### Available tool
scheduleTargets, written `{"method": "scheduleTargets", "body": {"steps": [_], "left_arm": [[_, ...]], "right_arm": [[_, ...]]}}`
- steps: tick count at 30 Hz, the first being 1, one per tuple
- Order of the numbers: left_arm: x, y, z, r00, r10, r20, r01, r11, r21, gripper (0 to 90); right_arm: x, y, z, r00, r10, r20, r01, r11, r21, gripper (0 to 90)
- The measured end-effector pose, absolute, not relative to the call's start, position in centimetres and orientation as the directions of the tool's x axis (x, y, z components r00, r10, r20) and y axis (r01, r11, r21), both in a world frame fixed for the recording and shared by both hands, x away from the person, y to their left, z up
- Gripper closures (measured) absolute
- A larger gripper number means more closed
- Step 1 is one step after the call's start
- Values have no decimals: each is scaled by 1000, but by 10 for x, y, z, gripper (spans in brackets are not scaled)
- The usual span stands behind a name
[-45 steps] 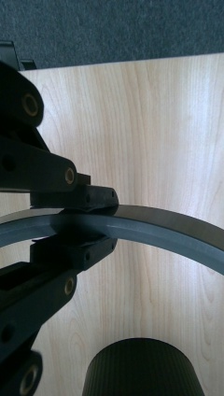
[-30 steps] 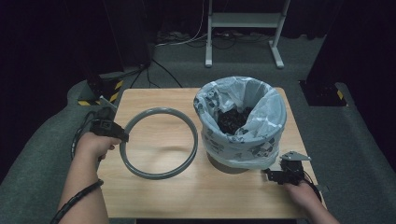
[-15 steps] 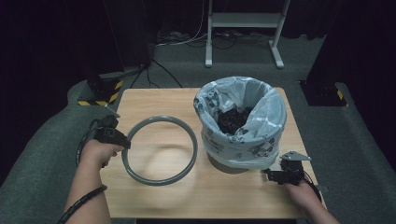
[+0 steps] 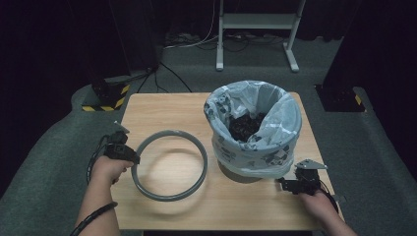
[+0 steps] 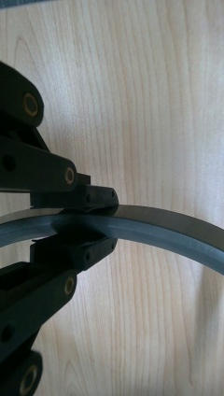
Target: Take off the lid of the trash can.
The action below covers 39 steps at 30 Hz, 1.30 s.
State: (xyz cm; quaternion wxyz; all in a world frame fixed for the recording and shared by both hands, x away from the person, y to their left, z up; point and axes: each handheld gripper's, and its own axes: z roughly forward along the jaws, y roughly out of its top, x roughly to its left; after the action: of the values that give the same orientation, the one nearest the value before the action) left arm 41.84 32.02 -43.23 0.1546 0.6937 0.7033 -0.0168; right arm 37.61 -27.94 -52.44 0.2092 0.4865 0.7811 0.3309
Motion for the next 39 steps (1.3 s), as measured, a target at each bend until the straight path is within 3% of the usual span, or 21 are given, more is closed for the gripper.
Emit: {"method": "scheduleTargets", "body": {"steps": [34, 36, 39], "left_arm": [[421, 273, -484, 86, 969, -233, 992, -61, 113, 755], [421, 274, -484, 80, 963, -257, 993, -55, 103, 713], [421, 271, -483, 94, 969, -229, 989, -65, 131, 551]], "right_arm": [[376, -279, -524, -439, 898, -5, 621, 308, 721, 99], [376, -279, -524, -439, 898, -5, 621, 308, 721, 99], [376, -279, -524, -440, 898, -5, 621, 308, 721, 99]]}}
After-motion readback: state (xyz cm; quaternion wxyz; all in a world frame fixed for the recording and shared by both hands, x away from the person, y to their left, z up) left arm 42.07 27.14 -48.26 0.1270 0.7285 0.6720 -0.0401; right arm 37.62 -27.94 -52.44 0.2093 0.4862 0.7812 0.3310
